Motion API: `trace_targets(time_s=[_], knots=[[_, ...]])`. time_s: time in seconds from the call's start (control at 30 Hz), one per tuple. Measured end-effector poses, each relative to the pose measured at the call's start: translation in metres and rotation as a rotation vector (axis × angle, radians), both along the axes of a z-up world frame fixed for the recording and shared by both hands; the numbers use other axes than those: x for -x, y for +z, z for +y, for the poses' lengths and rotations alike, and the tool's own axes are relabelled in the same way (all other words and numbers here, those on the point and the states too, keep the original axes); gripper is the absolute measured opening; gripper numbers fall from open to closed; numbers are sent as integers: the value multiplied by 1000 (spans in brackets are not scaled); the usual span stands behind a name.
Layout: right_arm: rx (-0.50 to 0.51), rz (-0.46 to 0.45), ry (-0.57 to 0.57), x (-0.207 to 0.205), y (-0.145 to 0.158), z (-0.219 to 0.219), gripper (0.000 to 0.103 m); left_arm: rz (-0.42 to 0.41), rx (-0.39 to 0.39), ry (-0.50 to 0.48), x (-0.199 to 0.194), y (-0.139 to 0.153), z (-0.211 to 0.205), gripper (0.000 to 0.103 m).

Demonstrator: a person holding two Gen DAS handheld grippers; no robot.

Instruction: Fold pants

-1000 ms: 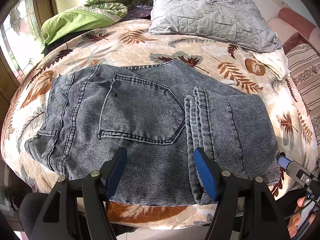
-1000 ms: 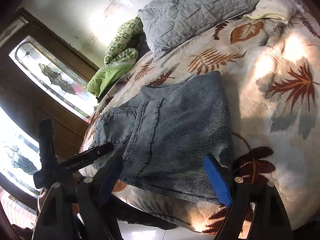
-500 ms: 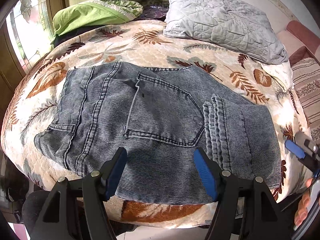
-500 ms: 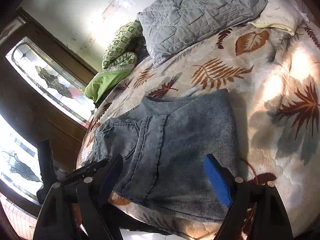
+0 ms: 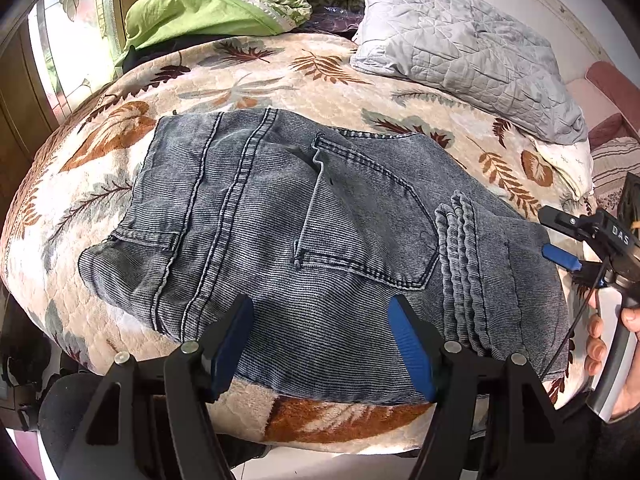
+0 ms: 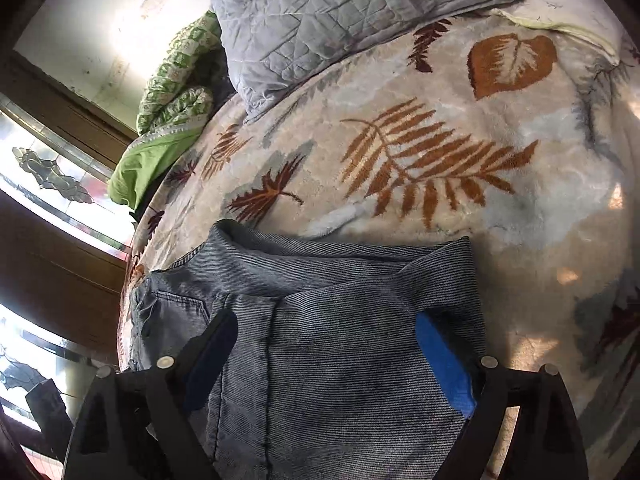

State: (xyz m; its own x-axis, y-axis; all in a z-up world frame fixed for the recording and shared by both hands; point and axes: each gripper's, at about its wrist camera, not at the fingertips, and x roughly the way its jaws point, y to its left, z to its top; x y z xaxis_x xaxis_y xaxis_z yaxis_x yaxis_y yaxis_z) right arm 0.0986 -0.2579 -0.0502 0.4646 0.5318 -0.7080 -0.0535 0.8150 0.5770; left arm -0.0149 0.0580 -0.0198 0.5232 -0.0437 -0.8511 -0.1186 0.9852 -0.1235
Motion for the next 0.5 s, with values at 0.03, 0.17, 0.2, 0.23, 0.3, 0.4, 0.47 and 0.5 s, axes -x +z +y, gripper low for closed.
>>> trace_targets(time_s=[0.03, 0.17, 0.2, 0.23, 0.3, 0.4, 0.47, 0.5], knots=[[-4, -16, 12, 8, 5, 1, 92, -7, 10, 6, 1, 0, 1, 70], [-20, -49, 27, 41, 14, 1, 92, -38, 74, 32, 5, 4, 11, 70], [-23, -48, 32, 47, 14, 1, 92, -51, 93, 42, 6, 6, 16, 70], [-22, -45, 42, 50, 16, 2, 92, -68, 111, 63, 7, 9, 23, 70], [-13, -58, 89, 52, 24, 8, 92, -106, 140, 121, 7, 15, 38, 71], [12, -113, 176, 40, 46, 27, 92, -106, 125, 149, -5, 18, 54, 73], [29, -138, 230, 23, 60, 46, 92, -99, 74, 157, -15, 17, 62, 73], [43, -138, 257, 13, 65, 57, 92, -79, 47, 149, -21, 12, 65, 73]])
